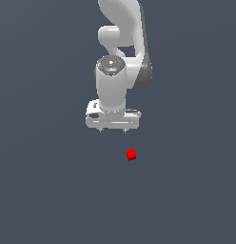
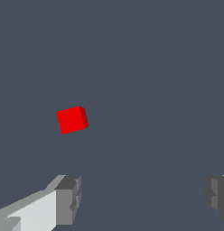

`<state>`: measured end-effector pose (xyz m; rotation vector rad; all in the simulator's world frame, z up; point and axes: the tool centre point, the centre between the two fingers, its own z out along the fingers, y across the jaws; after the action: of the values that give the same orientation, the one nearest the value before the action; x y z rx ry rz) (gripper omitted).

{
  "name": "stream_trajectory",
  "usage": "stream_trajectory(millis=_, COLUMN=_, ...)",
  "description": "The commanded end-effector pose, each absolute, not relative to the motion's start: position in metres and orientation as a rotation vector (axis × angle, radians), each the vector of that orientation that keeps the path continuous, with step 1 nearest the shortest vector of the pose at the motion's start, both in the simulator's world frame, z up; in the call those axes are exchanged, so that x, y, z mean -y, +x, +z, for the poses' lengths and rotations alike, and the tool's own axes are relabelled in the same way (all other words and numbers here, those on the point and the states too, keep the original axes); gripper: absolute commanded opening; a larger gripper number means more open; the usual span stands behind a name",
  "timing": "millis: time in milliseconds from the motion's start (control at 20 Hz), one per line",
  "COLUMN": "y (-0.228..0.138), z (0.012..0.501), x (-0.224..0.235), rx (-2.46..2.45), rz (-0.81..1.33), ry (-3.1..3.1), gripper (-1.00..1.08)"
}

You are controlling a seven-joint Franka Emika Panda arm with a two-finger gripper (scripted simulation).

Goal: Pick up the red cube and move it to a goal position.

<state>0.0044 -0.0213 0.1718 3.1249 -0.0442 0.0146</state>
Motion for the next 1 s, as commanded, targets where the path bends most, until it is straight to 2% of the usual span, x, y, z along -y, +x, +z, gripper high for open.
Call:
stream_trajectory(millis=0, y=0.004, z=0.172, x=0.021, rx=0.044, rz=0.015, ry=3.125, gripper=1.00)
stream_trajectory(millis=450, y=0.011, z=0.149, x=0.009, rx=-0.011, rz=0.013, ry=3.129, gripper=1.00)
stream_trajectory(millis=950, y=0.031, z=0.077, x=-0.031, rx=-0.194, rz=0.006, ry=3.132, gripper=1.00)
